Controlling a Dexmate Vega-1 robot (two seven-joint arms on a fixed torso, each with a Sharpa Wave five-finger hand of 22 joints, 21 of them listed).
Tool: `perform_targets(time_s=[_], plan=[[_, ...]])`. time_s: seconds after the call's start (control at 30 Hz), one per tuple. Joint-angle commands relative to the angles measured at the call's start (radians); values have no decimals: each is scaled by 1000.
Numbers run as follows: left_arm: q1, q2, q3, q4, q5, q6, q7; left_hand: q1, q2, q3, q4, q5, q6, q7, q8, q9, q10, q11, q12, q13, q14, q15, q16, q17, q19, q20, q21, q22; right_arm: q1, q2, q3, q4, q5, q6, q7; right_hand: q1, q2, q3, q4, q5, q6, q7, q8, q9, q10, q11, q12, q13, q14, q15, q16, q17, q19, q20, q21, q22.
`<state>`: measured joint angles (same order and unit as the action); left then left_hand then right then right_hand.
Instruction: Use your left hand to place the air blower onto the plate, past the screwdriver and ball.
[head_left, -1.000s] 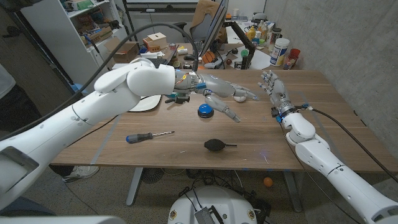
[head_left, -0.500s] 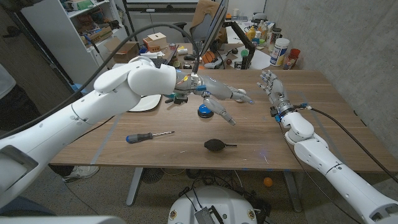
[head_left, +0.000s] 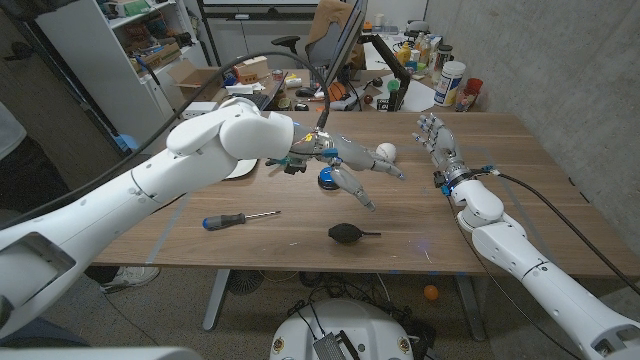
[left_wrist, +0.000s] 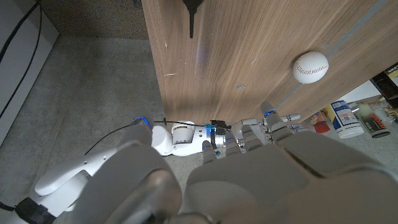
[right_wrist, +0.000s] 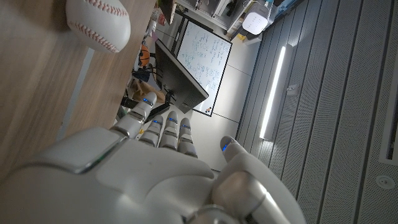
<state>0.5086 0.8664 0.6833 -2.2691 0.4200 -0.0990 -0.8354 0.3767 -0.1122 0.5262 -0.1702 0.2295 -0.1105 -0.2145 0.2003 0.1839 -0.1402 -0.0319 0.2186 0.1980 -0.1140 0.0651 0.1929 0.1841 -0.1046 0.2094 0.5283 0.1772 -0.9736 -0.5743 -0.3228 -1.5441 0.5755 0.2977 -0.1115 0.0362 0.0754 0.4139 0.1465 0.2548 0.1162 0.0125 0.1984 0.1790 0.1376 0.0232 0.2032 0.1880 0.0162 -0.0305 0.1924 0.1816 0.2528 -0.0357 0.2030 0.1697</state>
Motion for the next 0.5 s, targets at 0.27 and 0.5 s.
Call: perform_targets(time_s=[0.27, 0.5], plan=[[-10, -59, 70, 101, 70, -35, -18, 39, -2, -3, 3, 9, -9, -6, 0, 4, -39, 2, -9, 6, -28, 2, -5, 2, -32, 5, -23, 4, 12, 9, -5, 31, 7, 9, 11, -7, 37, -1, 2, 8, 12, -1, -4, 4, 9, 0, 0, 4, 8, -31, -2, 3, 8, -39, -3, 4], [-18, -73, 84, 125, 73, -45, -30, 58, 0, -9, 8, 9, -10, -5, 0, 5, -28, 0, -1, 7, -16, 0, 2, 3, -23, 3, -31, 6, 19, 14, -8, 45, 8, 10, 15, -7, 37, -1, 2, 8, 13, -1, -5, 4, 9, 1, -1, 4, 8, -32, -2, 3, 8, -40, -3, 4]])
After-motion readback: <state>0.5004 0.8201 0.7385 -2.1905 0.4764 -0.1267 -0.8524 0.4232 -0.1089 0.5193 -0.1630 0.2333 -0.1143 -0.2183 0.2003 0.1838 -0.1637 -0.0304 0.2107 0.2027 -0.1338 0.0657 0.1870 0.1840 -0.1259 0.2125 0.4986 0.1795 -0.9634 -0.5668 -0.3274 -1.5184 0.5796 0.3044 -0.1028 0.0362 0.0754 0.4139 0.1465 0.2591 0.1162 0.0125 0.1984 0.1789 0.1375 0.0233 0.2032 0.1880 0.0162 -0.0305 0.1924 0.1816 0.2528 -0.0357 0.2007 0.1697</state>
